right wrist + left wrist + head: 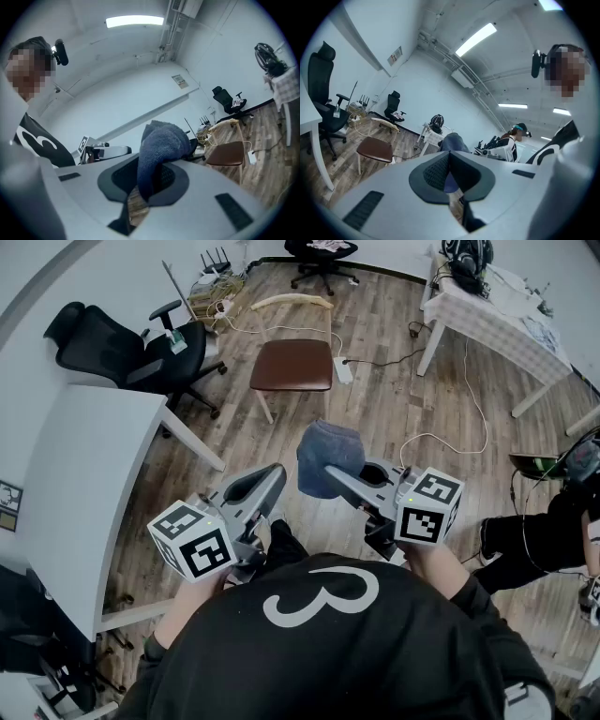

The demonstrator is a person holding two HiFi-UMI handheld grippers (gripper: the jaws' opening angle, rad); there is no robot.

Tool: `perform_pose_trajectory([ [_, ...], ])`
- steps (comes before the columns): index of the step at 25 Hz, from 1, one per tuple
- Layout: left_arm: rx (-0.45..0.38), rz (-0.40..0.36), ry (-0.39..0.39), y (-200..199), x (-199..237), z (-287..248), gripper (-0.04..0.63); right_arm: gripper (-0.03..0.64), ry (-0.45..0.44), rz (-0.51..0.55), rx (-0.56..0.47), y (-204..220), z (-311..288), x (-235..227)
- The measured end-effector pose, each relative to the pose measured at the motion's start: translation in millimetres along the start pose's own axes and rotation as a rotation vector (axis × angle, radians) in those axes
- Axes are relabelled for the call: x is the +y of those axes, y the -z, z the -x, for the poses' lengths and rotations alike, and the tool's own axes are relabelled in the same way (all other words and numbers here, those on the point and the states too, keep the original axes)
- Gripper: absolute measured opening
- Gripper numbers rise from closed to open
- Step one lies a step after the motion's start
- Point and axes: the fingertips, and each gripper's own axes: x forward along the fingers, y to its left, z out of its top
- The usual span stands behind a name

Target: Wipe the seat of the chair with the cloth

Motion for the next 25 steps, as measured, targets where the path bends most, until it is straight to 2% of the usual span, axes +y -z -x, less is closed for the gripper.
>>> perform_pose_trajectory([
  [8, 0.039, 0.019, 0.008, 5.7, 15.3, -14.4, 0.014, 0.049, 0.024, -0.026, -0.031, 5.0, 1.5, -14.1],
  [15, 0.062, 0.059, 0.07, 0.2, 26.6, -48.9, 0.014, 0.051, 0.077, -0.046, -0.028, 2.9, 3.3, -43.0],
  [21, 0.063, 0.098, 0.076, -13.2, 75.9, -73.4, 0.014, 0.051, 0.114, -0.054, -0.024, -12.3, -22.8, -86.7],
  [25, 0.067, 0.126, 0.082, -35.6, 121.1, -92.8, 0.014, 0.051, 0.13, -0.067, -0.023, -30.8, -57.9, -124.9],
])
